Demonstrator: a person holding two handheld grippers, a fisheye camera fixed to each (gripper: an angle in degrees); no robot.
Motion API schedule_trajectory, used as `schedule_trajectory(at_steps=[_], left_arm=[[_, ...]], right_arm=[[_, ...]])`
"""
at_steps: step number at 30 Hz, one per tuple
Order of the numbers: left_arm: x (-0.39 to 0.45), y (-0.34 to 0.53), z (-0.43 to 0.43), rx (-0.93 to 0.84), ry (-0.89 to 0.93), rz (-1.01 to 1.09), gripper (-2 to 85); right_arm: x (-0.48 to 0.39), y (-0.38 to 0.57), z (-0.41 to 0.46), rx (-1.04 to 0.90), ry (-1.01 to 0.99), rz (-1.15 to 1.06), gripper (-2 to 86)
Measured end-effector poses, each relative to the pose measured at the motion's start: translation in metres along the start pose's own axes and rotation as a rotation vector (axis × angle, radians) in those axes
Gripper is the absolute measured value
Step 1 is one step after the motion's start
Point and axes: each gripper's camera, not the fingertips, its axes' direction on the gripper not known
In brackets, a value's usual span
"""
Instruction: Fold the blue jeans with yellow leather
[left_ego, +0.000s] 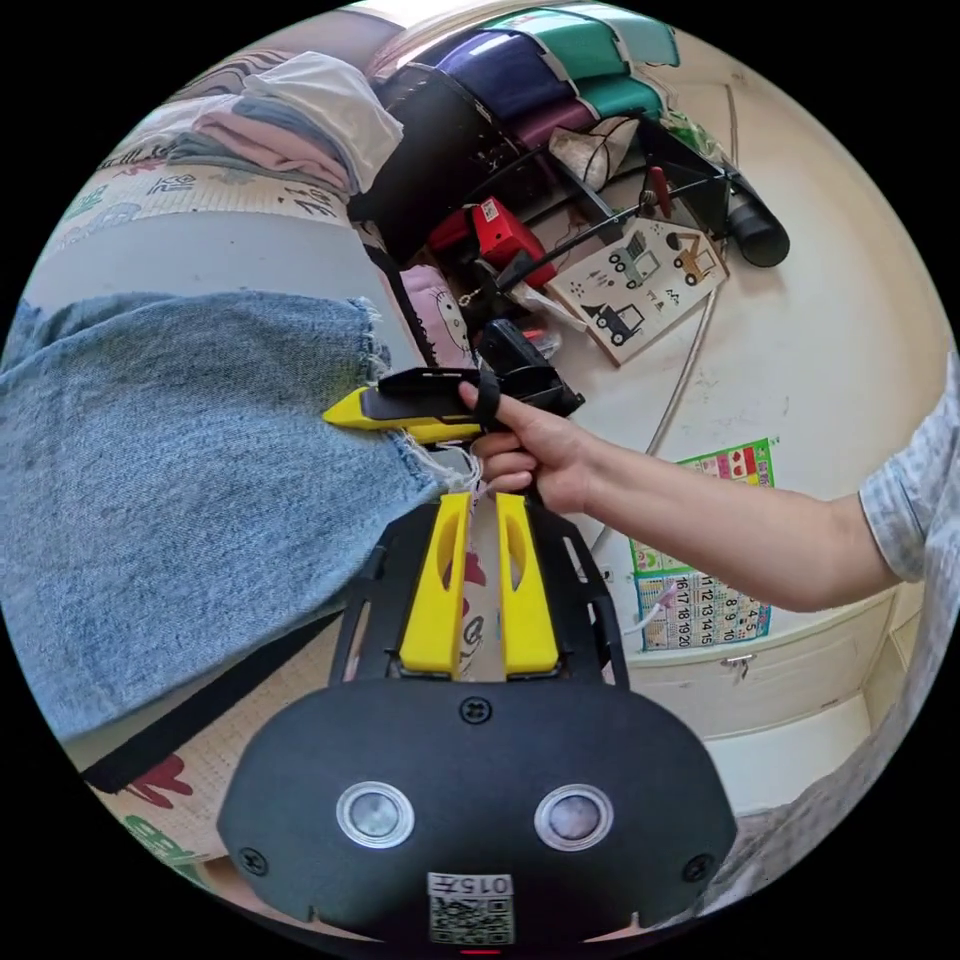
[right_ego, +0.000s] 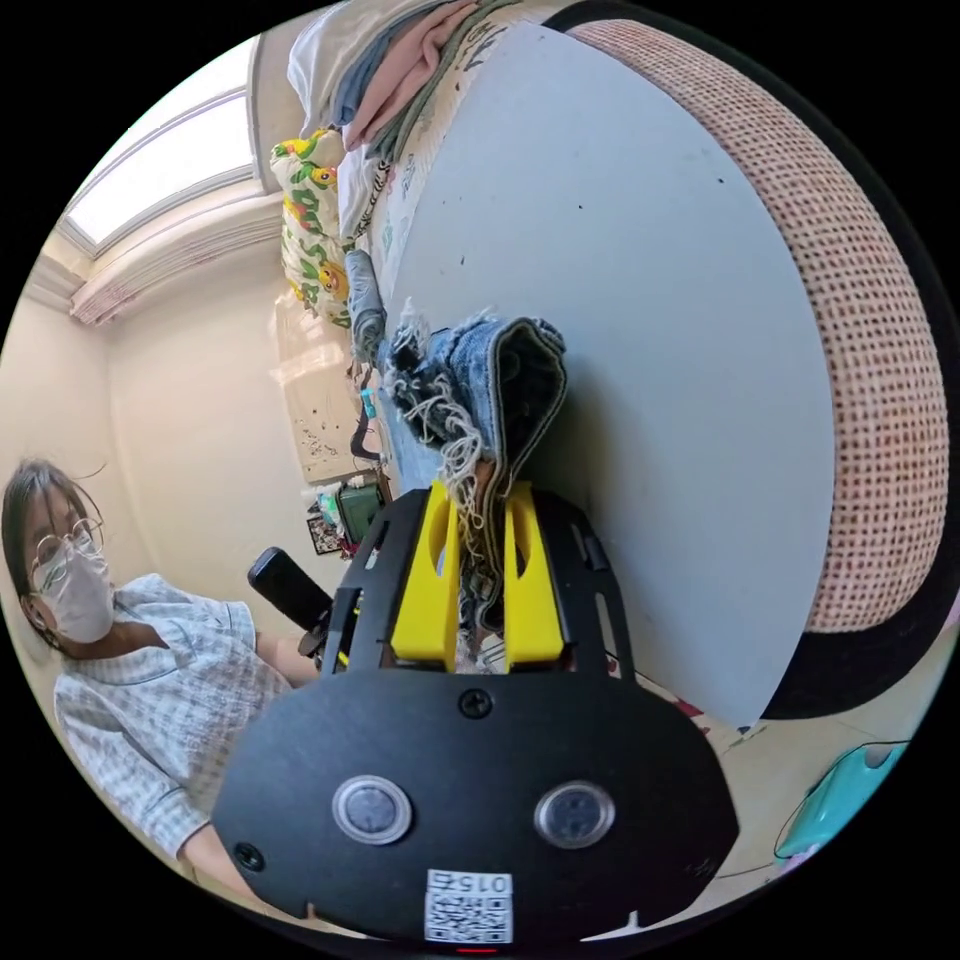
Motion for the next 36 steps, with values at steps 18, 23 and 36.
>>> schedule_trajectory(at_steps=[18,23,36], left_arm=[[-0.183,-0.036,-0.257,-0.053,-0.327,-0.325,12.9],[-0.19,-0.065,-0.289,0.031,-0.287,-0.276,12.5],[-0.223,-0.161,-0.309,-0.204,-0.076,-0.203,10.1]], right_arm=[[0.077,0.009,0.073,0.251,0.466,0.032,9.9],[0.024,0.035,0.172,0.239,0.714,-0.252,11.8],[0.032,0.014,0.517,-0.058,0.918,-0.443,14.4]])
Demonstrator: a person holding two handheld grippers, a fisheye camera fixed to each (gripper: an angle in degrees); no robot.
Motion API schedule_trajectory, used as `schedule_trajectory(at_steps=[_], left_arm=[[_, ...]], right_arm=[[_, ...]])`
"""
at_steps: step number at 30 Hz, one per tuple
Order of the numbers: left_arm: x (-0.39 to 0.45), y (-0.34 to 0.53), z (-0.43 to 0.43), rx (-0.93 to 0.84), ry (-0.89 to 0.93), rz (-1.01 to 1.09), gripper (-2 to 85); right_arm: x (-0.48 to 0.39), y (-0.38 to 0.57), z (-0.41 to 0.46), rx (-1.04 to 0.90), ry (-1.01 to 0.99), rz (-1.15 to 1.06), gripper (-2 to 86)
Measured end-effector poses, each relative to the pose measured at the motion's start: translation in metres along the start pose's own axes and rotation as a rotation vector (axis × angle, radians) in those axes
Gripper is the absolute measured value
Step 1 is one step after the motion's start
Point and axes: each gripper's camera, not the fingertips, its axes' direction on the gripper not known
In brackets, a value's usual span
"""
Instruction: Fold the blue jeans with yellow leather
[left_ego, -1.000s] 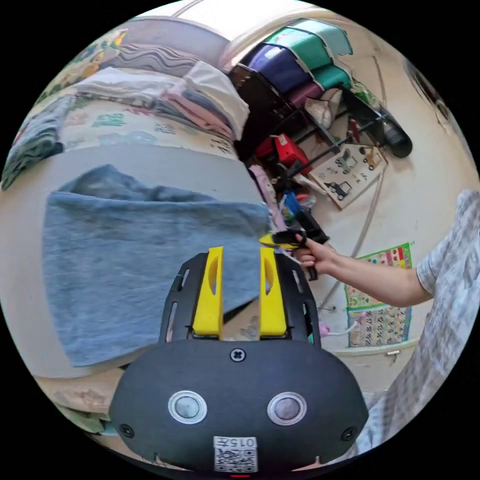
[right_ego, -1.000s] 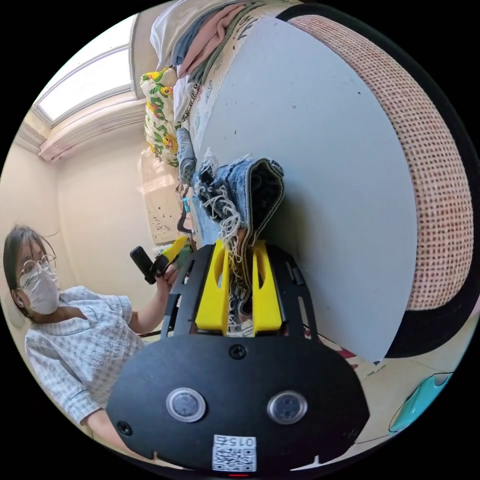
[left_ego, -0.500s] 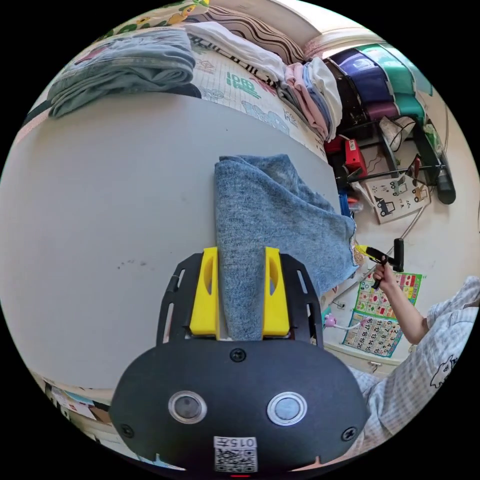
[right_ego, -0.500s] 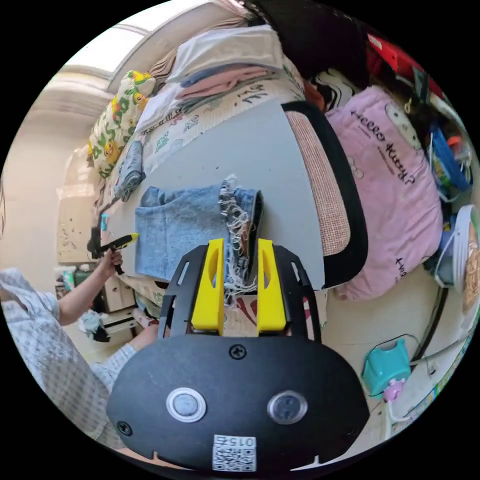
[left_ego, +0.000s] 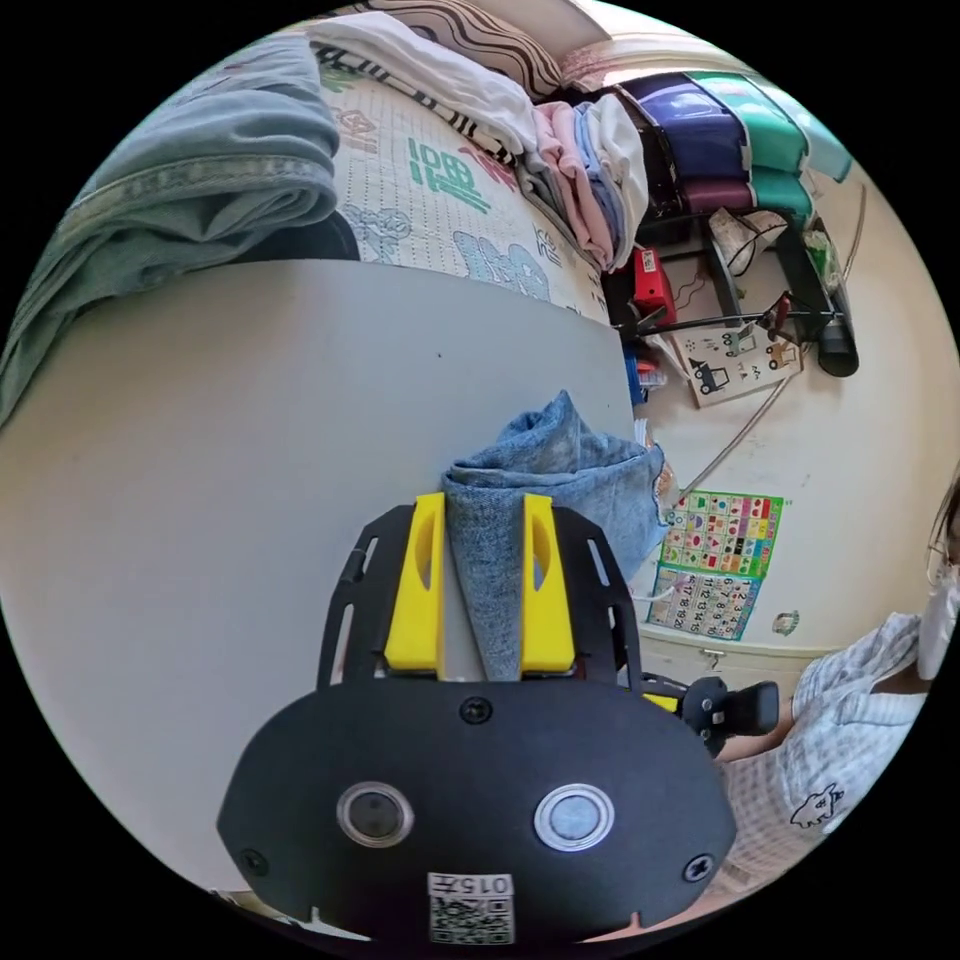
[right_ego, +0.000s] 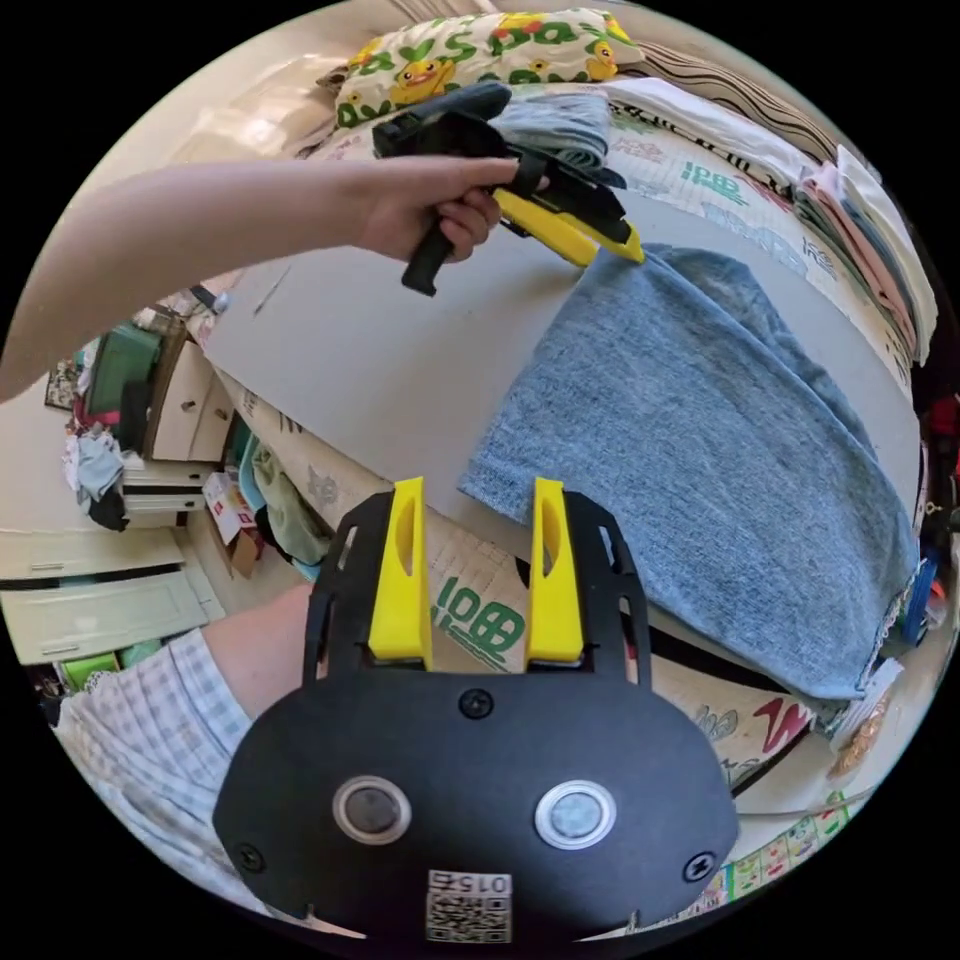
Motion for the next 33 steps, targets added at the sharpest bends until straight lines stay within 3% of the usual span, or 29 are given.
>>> schedule_trajectory(at_steps=[4,10,14,21,29,33], left_arm=[[0.028,-0.001,-0.009,-0.02,-0.133,0.122,6.6],[0.056,0.005,-0.042,-0.032,-0.126,0.146,4.3],[0.073,0.015,-0.077,-0.012,-0.156,0.094,4.2],[0.159,0.031,-0.114,0.112,-0.128,-0.004,5.2],[0.293,-0.003,-0.013,0.233,-0.001,-0.036,5.4],[0.343,-0.032,0.082,0.201,-0.127,-0.051,5.6]], right_arm=[[-0.014,-0.004,0.033,-0.045,0.127,-0.017,11.6],[-0.023,0.01,0.034,0.019,0.073,0.073,5.9],[-0.034,0.016,0.009,0.113,-0.064,0.038,5.6],[0.017,0.064,-0.059,0.321,-0.484,0.164,5.4],[0.126,0.165,-0.142,0.533,-0.636,0.379,5.2],[0.183,0.211,-0.149,0.581,-0.664,0.55,5.1]])
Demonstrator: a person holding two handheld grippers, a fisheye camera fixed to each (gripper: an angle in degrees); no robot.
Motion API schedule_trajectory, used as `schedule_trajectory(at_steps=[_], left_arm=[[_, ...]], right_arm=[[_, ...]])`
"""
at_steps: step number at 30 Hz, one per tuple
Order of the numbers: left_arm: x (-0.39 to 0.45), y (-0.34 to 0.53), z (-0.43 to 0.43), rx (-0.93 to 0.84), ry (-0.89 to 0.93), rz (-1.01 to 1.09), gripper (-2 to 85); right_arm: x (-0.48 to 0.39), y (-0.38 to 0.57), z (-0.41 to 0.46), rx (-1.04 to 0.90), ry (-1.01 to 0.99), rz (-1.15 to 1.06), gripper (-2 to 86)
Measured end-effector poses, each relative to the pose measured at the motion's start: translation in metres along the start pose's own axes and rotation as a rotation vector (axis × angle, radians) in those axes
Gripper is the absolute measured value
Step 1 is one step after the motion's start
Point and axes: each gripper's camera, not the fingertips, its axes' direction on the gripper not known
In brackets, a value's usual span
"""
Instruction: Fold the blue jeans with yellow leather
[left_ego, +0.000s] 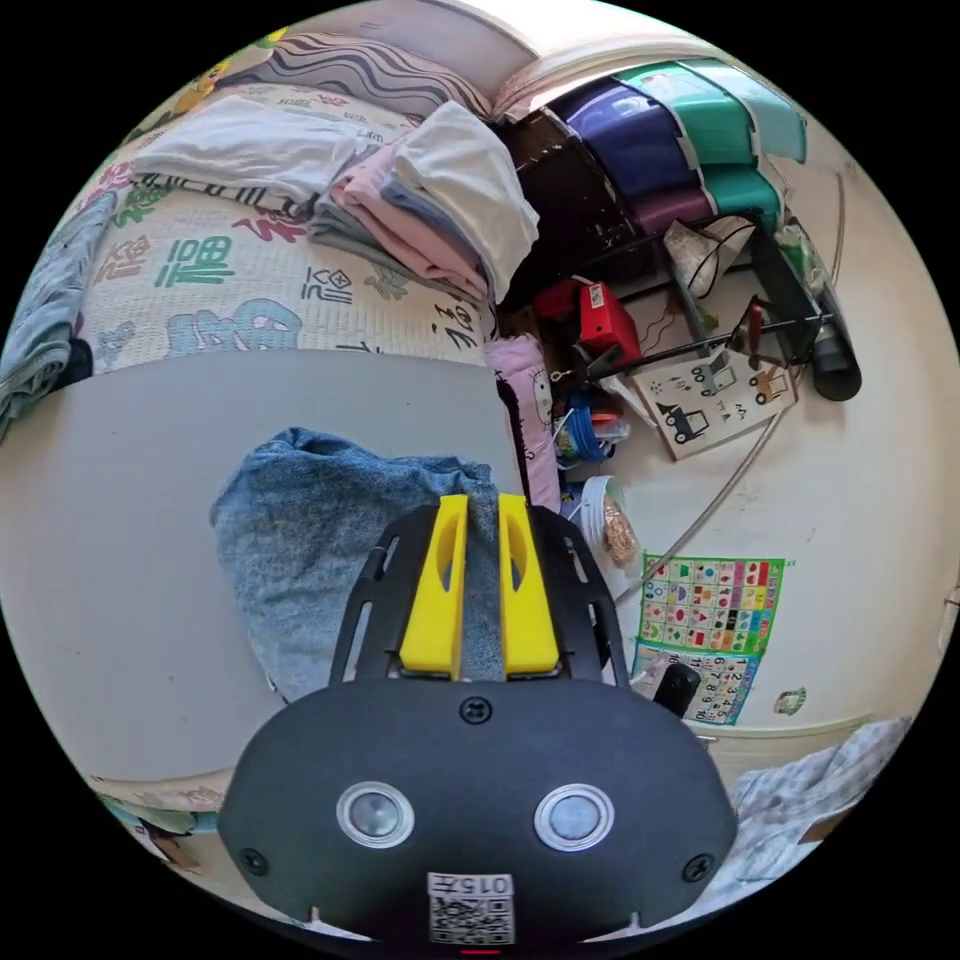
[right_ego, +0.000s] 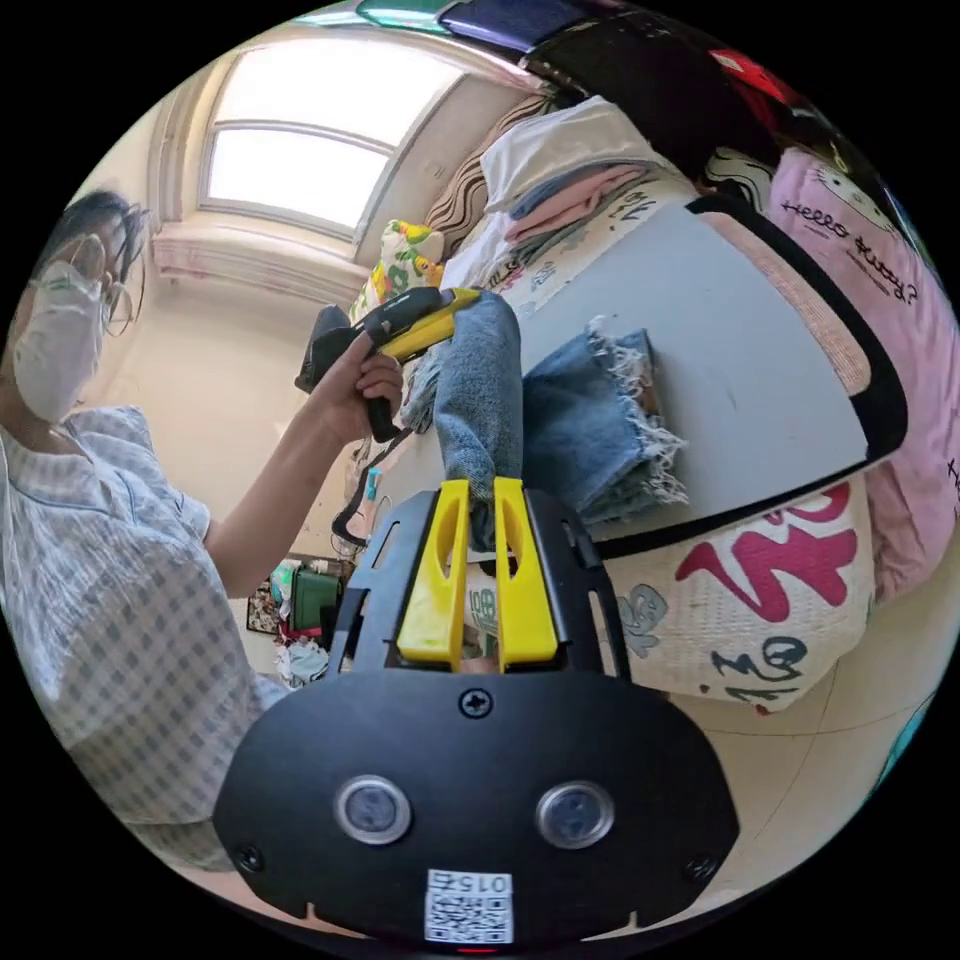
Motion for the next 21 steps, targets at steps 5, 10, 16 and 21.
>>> schedule_trajectory(at_steps=[5,10,16,21], left_arm=[[0.013,-0.004,0.077,-0.03,-0.095,-0.051,7.4],[0.028,-0.009,0.054,-0.082,0.026,0.087,8.0],[0.038,0.012,0.046,-0.202,-0.151,0.252,7.6],[0.032,0.022,0.095,-0.221,-0.289,0.273,6.3]], right_arm=[[0.042,-0.004,-0.02,0.038,-0.088,0.187,5.2],[0.024,-0.009,-0.042,0.03,-0.124,0.212,5.8],[-0.06,-0.045,-0.078,0.067,0.101,-0.004,4.7],[-0.1,-0.094,-0.031,-0.187,0.252,-0.12,0.6]])
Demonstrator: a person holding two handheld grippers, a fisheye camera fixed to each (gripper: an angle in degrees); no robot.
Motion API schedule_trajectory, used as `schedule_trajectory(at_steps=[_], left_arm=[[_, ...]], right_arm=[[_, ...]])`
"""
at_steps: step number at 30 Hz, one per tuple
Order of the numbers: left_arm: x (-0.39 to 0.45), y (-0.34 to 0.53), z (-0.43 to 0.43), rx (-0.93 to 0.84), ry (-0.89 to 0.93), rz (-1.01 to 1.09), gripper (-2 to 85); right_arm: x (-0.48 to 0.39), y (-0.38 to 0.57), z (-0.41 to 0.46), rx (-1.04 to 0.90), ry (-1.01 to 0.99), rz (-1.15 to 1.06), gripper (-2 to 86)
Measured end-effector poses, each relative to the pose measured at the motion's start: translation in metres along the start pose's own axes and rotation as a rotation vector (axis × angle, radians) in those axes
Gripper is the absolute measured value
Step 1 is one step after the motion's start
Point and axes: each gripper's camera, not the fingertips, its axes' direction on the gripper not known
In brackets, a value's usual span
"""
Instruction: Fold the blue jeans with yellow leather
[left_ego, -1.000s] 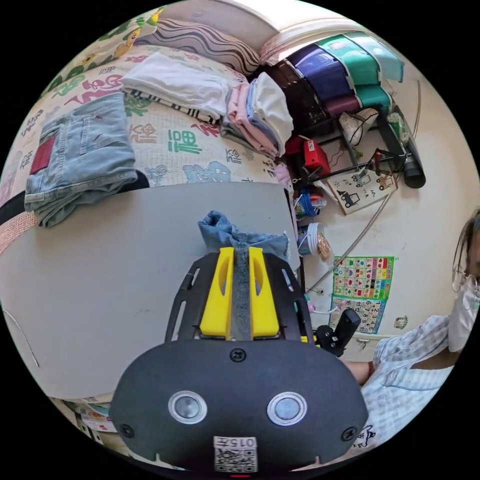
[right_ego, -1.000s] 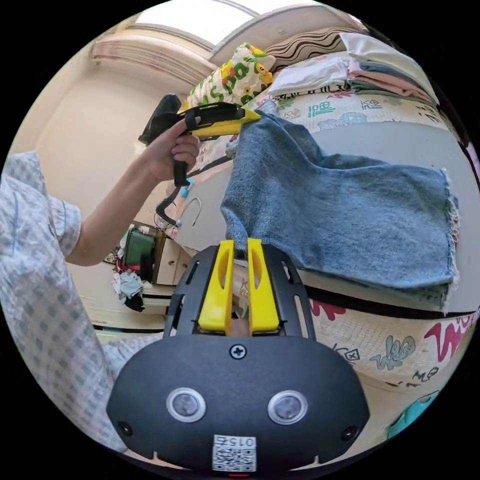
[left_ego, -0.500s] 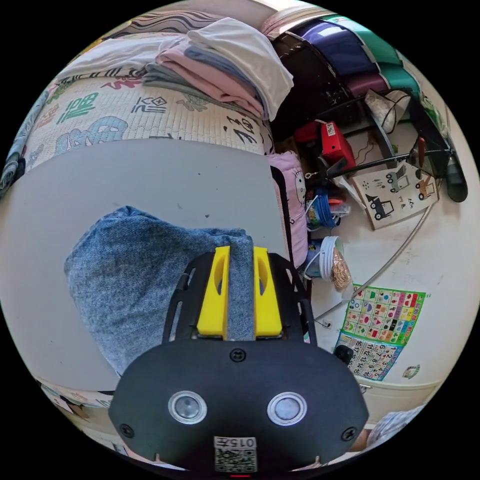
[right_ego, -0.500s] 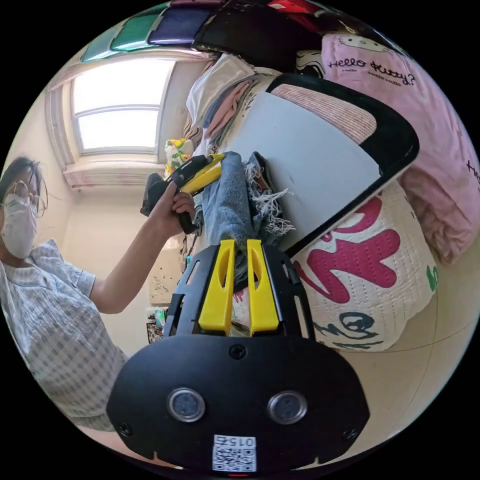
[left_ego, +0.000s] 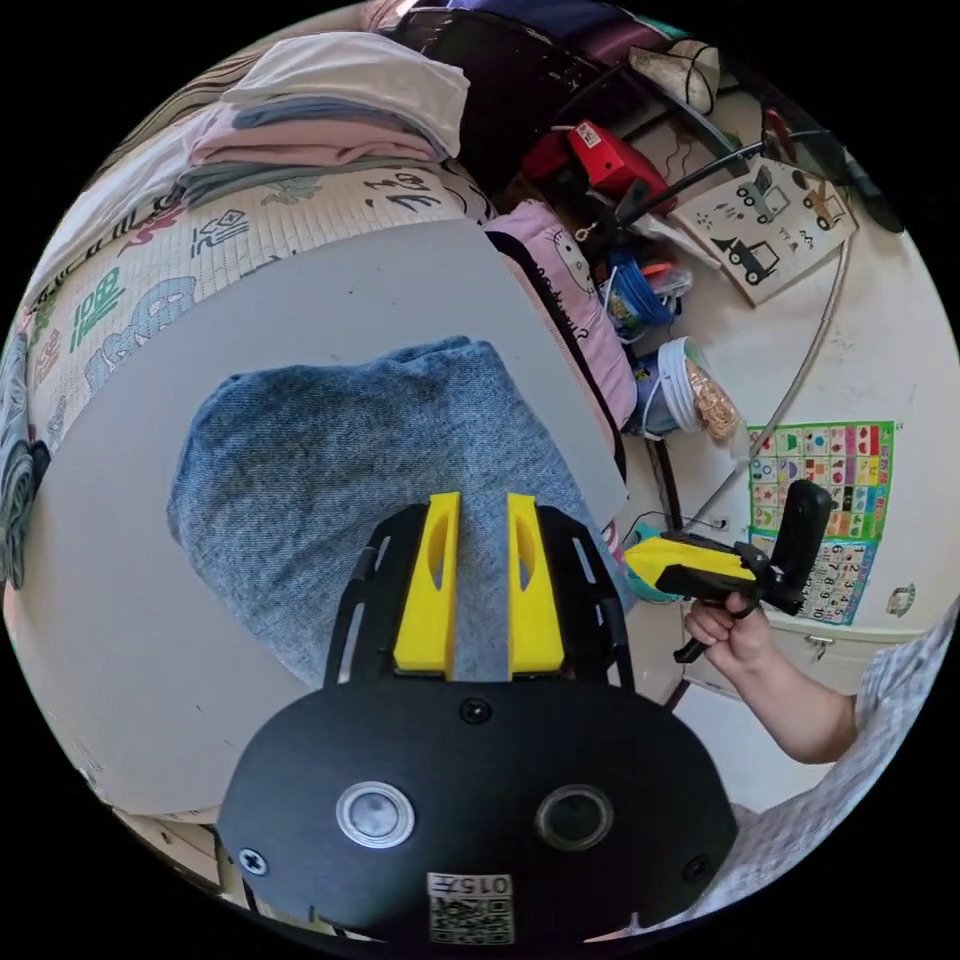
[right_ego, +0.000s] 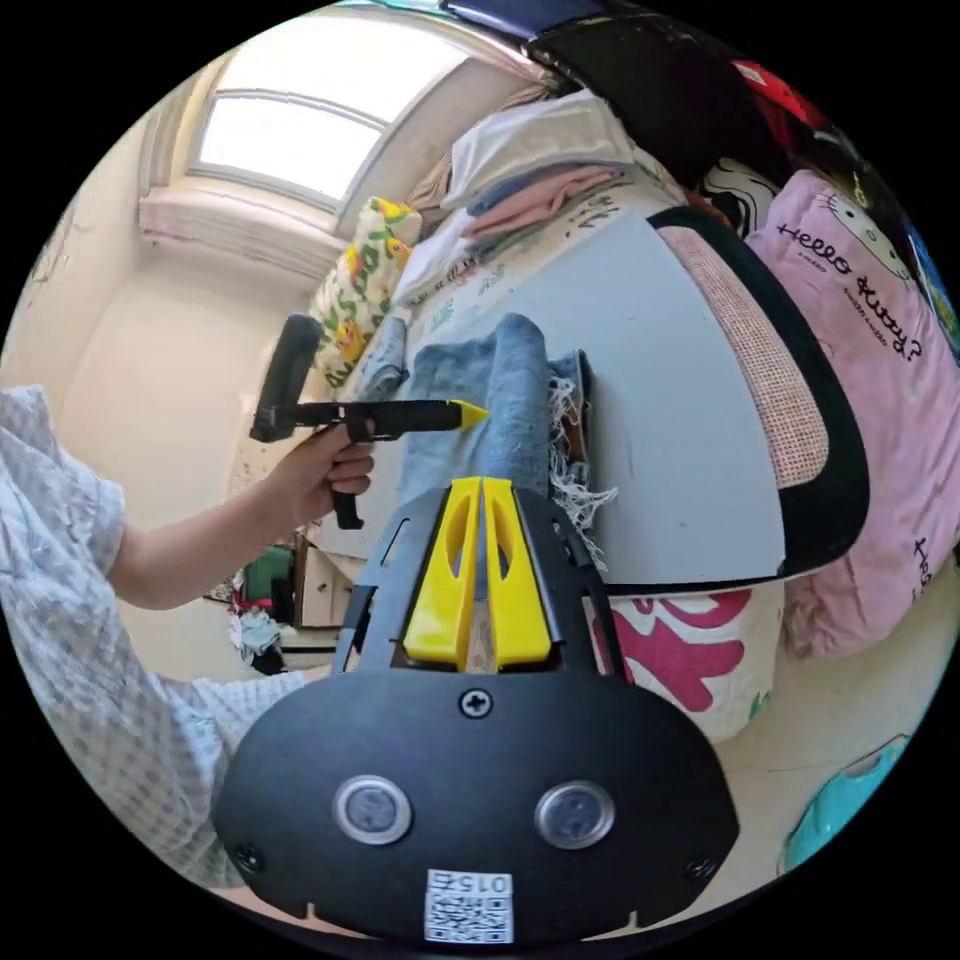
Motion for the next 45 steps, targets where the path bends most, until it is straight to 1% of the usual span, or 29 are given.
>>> schedule_trajectory(at_steps=[2,4,5,6,7,8,9,10,11,13,15,16,17,19,23,25,28,30,34,37,41,45], left_arm=[[-0.006,0.004,0.008,0.036,-0.012,-0.035,4.8],[-0.022,0.012,0.011,0.087,0.082,-0.102,4.4],[-0.027,0.013,0.01,0.092,0.133,-0.11,5.1],[-0.041,0.016,0.007,0.102,0.253,-0.147,6.5],[-0.059,0.025,-0.002,0.192,0.402,-0.188,7.1],[-0.069,0.033,-0.009,0.263,0.473,-0.207,7.5],[-0.09,0.049,-0.021,0.388,0.564,-0.253,8.1],[-0.111,0.065,-0.029,0.433,0.572,-0.314,8.9],[-0.121,0.072,-0.031,0.426,0.553,-0.345,9.3],[-0.155,0.097,-0.033,0.384,0.461,-0.416,10.9],[-0.173,0.108,-0.024,0.342,0.42,-0.422,12.9],[-0.183,0.11,-0.014,0.292,0.381,-0.421,14.8],[-0.188,0.11,-0.008,0.274,0.367,-0.422,15.8],[-0.202,0.105,0.016,0.248,0.365,-0.385,17.1],[-0.223,0.09,0.057,0.205,0.429,-0.36,17.9],[-0.236,0.079,0.081,0.209,0.501,-0.338,17.8],[-0.251,0.064,0.111,0.195,0.614,-0.321,16.7],[-0.263,0.057,0.123,0.17,0.656,-0.317,15.5],[-0.288,0.043,0.142,0.105,0.692,-0.291,12.8],[-0.307,0.041,0.133,0.149,0.68,-0.255,11.2],[-0.35,0.046,0.102,0.241,0.673,-0.218,10.5],[-0.437,0.046,0.048,0.26,0.674,-0.243,10.1]], right_arm=[[-0.007,-0.007,0.005,-0.063,0.105,-0.034,0.2],[-0.011,-0.014,-0.005,-0.058,0.046,-0.006,0.3],[-0.012,-0.019,-0.015,-0.059,-0.02,0.022,0.6],[-0.014,-0.024,-0.028,-0.04,-0.072,0.039,1.2],[-0.016,-0.027,-0.037,-0.019,-0.093,0.039,2.0],[-0.02,-0.035,-0.054,0.03,-0.129,0.022,3.8],[-0.023,-0.045,-0.068,0.07,-0.149,0.008,6.0],[-0.025,-0.051,-0.074,0.083,-0.163,-0.009,7.0],[-0.029,-0.066,-0.08,0.076,-0.176,-0.044,8.8],[-0.032,-0.091,-0.078,-0.002,-0.173,-0.084,12.2],[-0.036,-0.124,-0.069,-0.127,-0.192,-0.104,16.2],[-0.037,-0.131,-0.066,-0.153,-0.192,-0.102,17.0],[-0.041,-0.145,-0.063,-0.196,-0.192,-0.105,18.7],[-0.048,-0.162,-0.059,-0.235,-0.188,-0.123,19.1],[-0.059,-0.202,-0.053,-0.286,-0.246,-0.116,17.3],[-0.061,-0.221,-0.052,-0.31,-0.275,-0.108,16.0],[-0.06,-0.251,-0.048,-0.345,-0.366,-0.075,14.0],[-0.061,-0.274,-0.038,-0.377,-0.456,-0.013,12.8],[-0.071,-0.311,-0.03,-0.4,-0.445,0.01,10.4],[-0.092,-0.341,-0.029,-0.351,-0.399,-0.03,9.1],[-0.134,-0.403,-0.009,-0.29,-0.457,-0.092,8.8],[-0.198,-0.492,0.04,-0.302,-0.505,-0.181,8.8]])
